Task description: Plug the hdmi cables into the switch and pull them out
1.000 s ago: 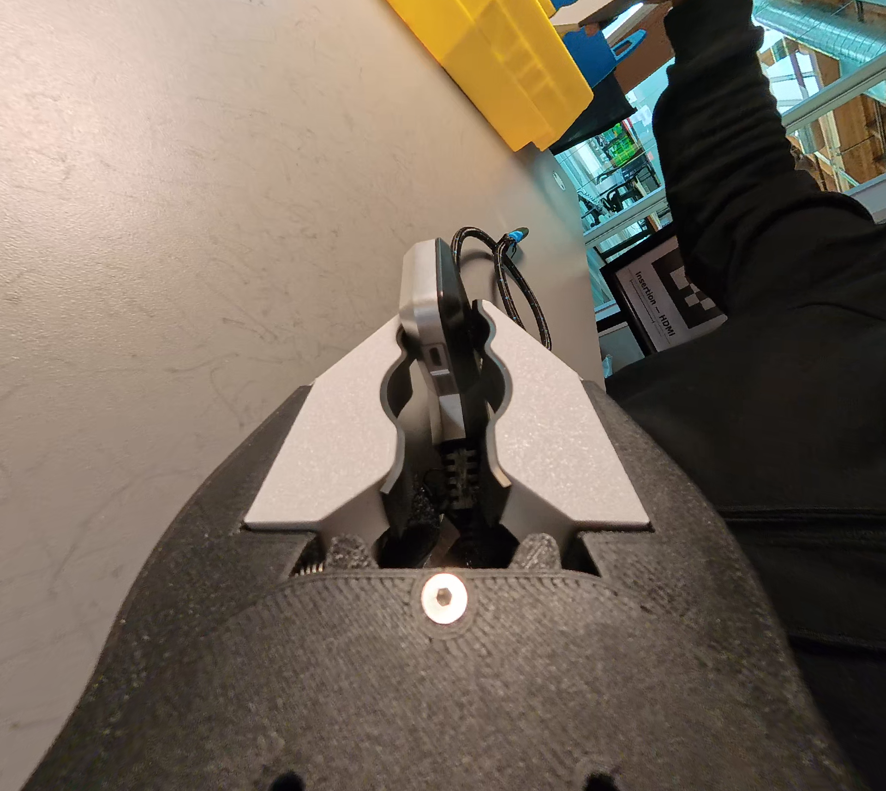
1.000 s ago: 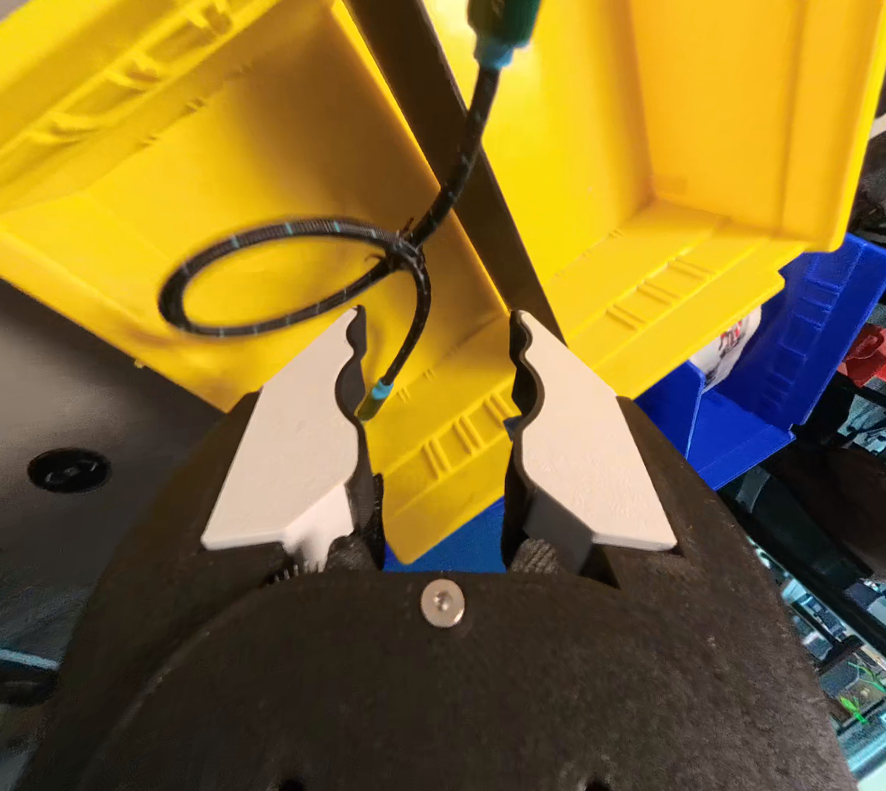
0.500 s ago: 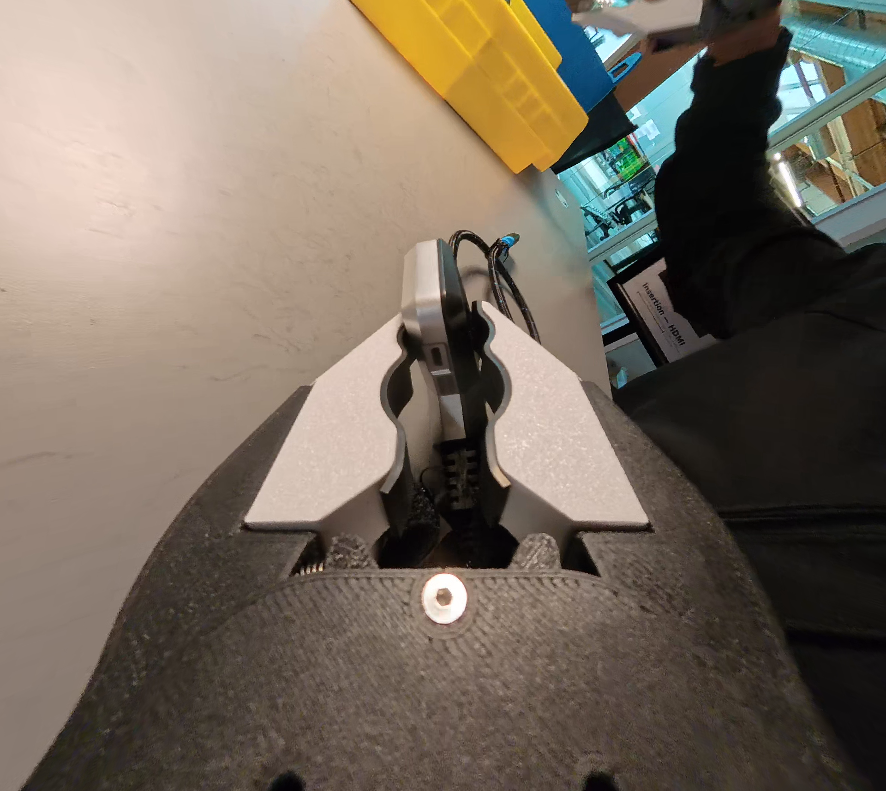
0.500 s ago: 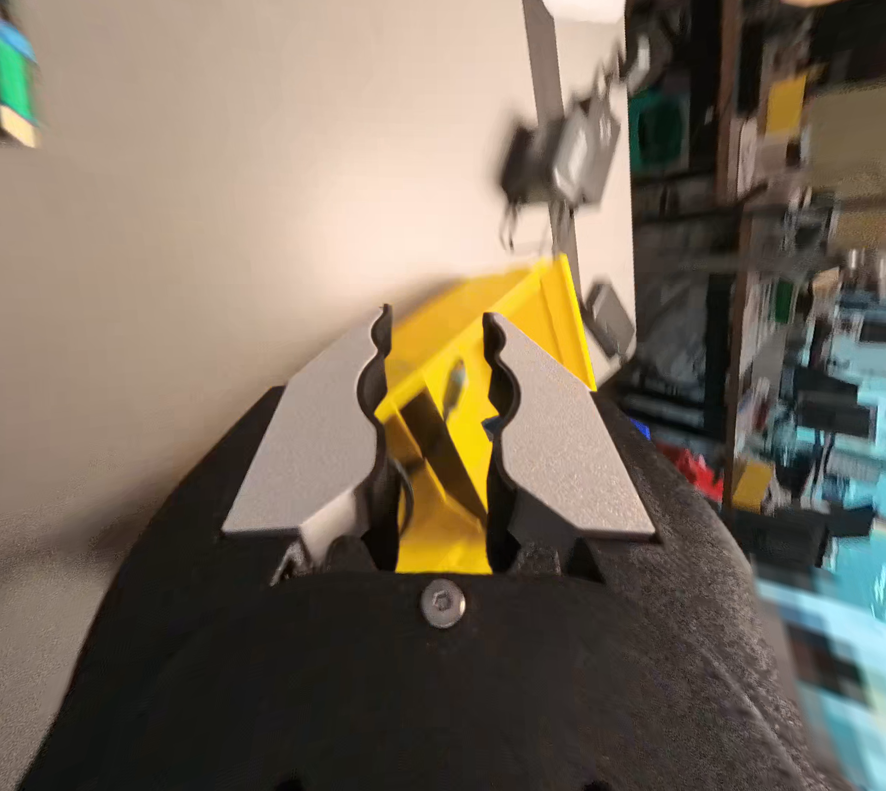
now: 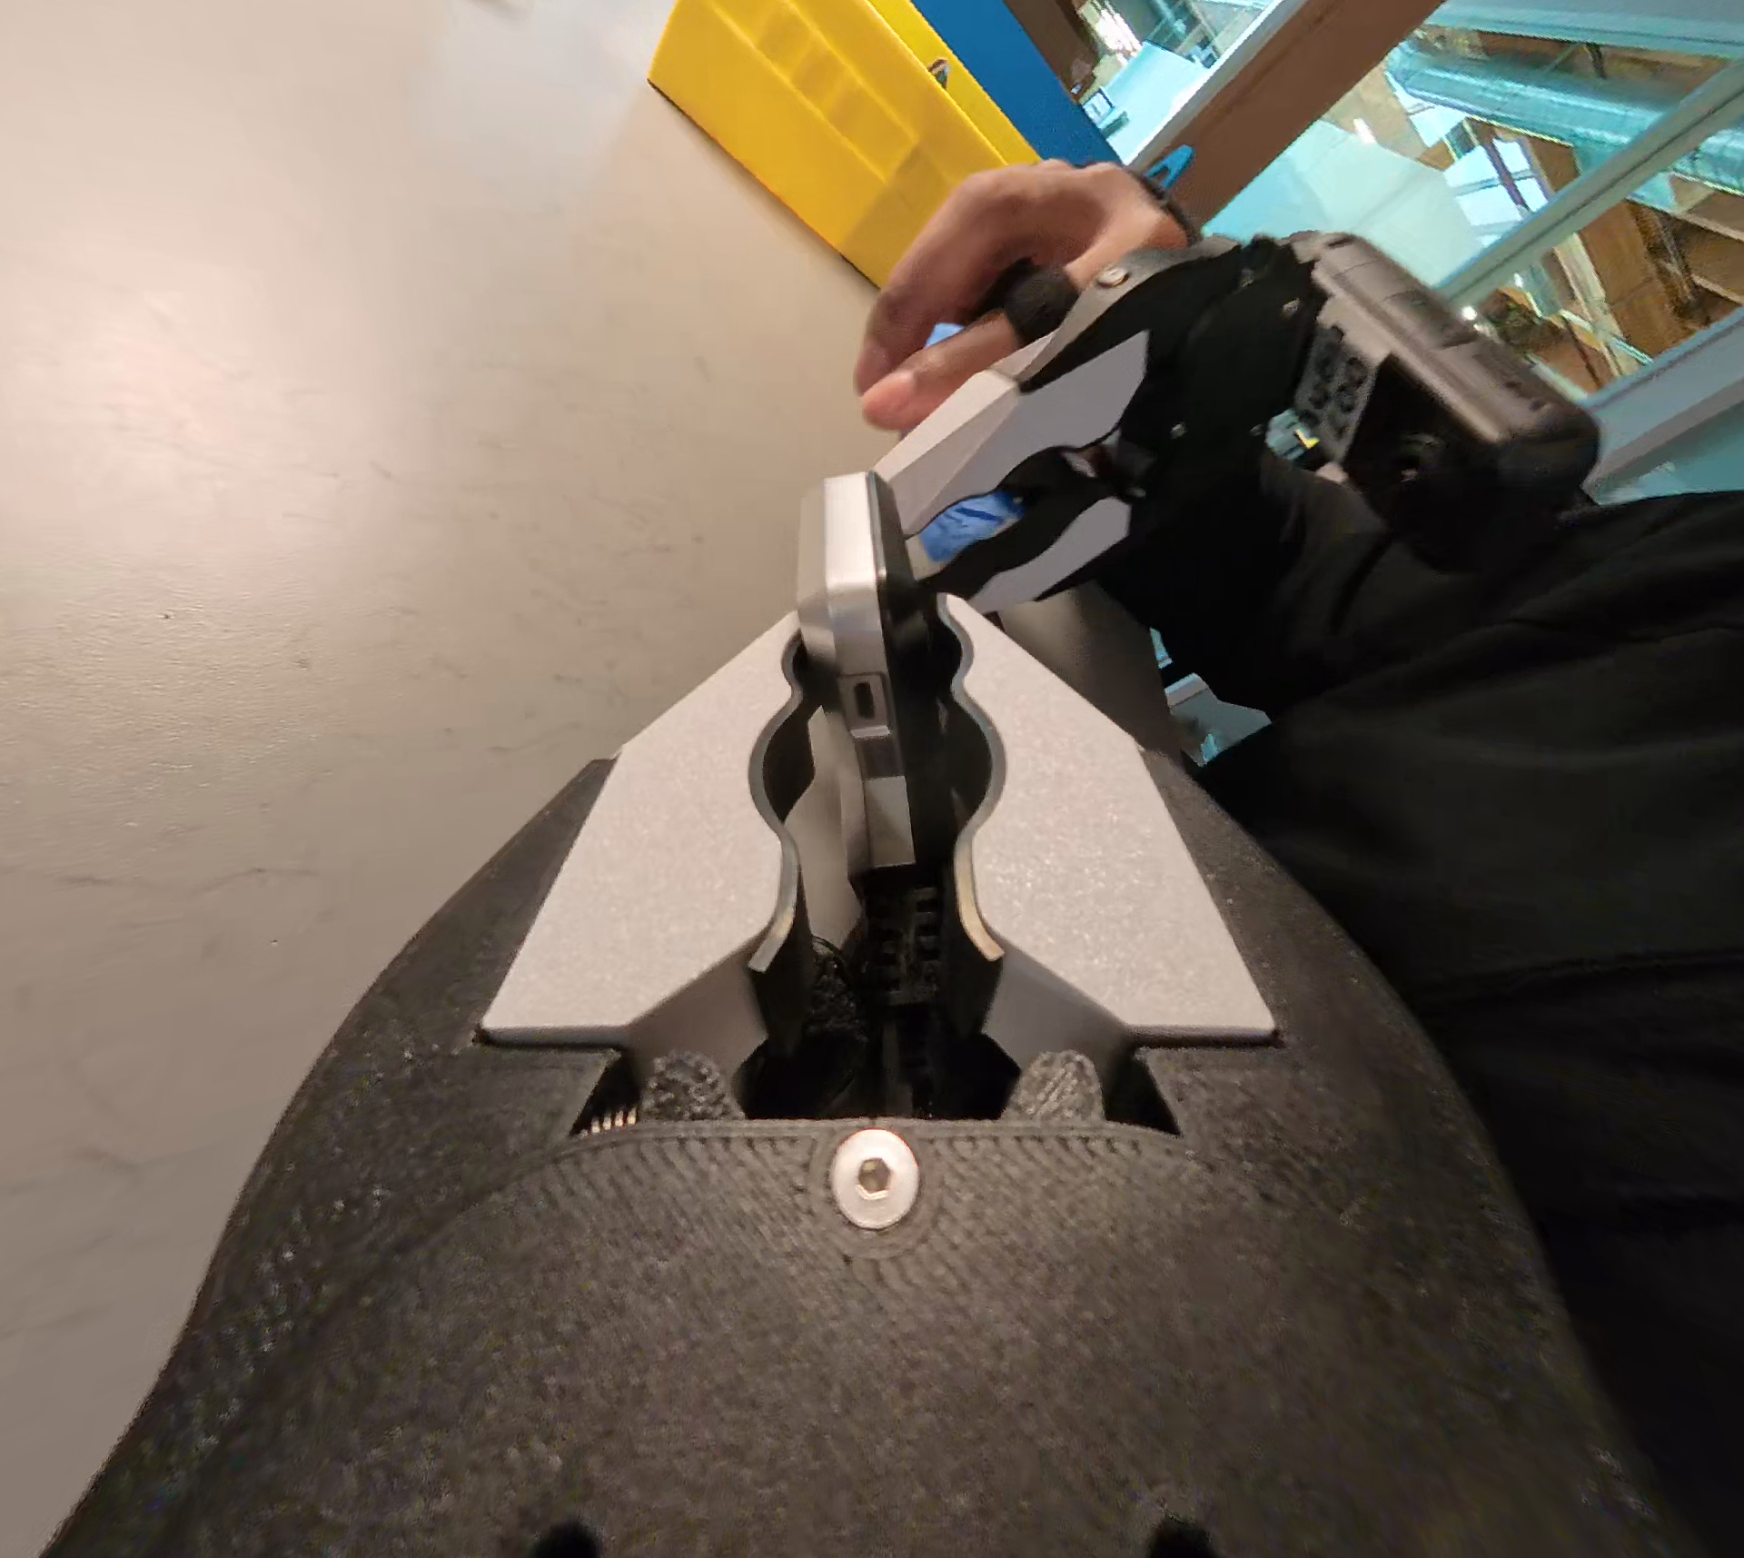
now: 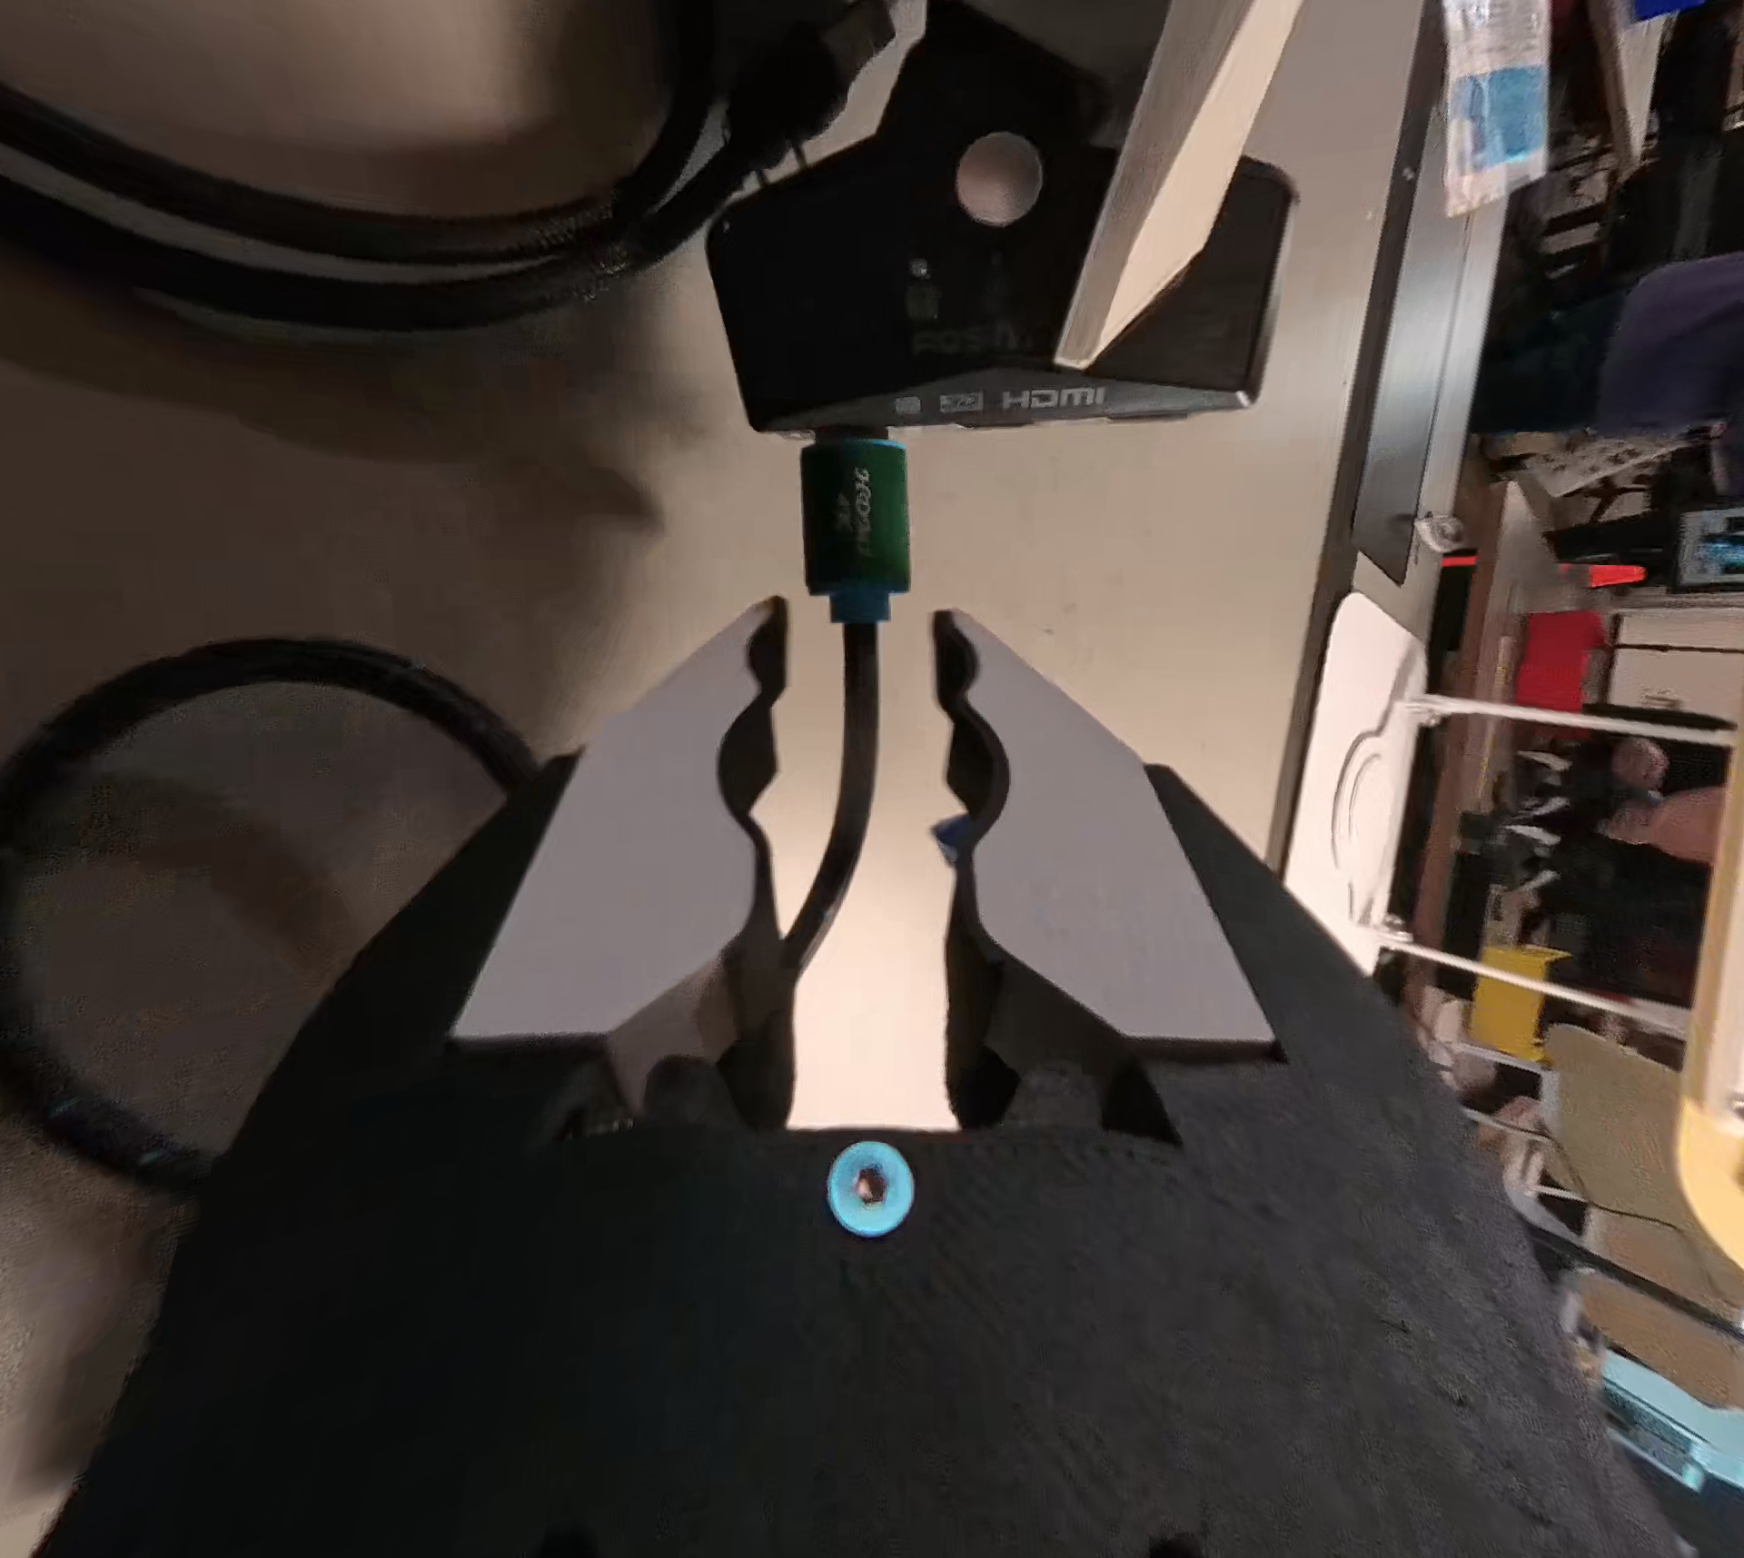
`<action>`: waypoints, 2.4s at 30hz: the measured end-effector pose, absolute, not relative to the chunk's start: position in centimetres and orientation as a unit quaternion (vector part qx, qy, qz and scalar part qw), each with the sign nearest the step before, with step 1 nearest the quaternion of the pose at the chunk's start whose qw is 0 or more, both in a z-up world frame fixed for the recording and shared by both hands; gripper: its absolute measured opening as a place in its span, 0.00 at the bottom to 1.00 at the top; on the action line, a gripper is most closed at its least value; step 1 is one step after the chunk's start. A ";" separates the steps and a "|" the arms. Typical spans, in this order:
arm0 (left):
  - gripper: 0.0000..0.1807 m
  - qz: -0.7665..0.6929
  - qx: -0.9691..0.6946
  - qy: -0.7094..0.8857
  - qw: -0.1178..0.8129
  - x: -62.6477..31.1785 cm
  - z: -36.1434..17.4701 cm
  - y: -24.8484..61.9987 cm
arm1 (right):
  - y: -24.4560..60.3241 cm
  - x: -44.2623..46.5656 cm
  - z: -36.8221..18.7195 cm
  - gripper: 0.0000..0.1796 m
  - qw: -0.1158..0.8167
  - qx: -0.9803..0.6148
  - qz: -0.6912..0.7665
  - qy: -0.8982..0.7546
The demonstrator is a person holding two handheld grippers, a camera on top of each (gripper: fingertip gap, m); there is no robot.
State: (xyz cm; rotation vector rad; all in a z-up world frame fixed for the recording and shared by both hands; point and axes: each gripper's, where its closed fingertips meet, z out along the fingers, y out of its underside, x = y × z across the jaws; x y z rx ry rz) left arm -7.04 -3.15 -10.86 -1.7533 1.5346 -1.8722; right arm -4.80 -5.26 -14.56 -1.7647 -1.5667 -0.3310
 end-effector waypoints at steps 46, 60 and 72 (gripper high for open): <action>0.14 -0.690 -0.597 0.313 0.265 -3.3 -7.1 -0.1 | -2.1 -3.0 -10.4 0.06 0.601 -0.716 -0.106 -0.340; 0.12 -0.692 -0.572 0.351 0.265 -3.7 -7.1 -1.2 | -3.1 -3.3 -10.5 0.04 0.609 -0.682 -0.100 -0.392; 0.16 -0.735 -0.556 0.344 0.179 -3.8 -6.3 -2.7 | -3.2 -2.1 -8.4 0.04 0.630 -0.675 -0.118 -0.366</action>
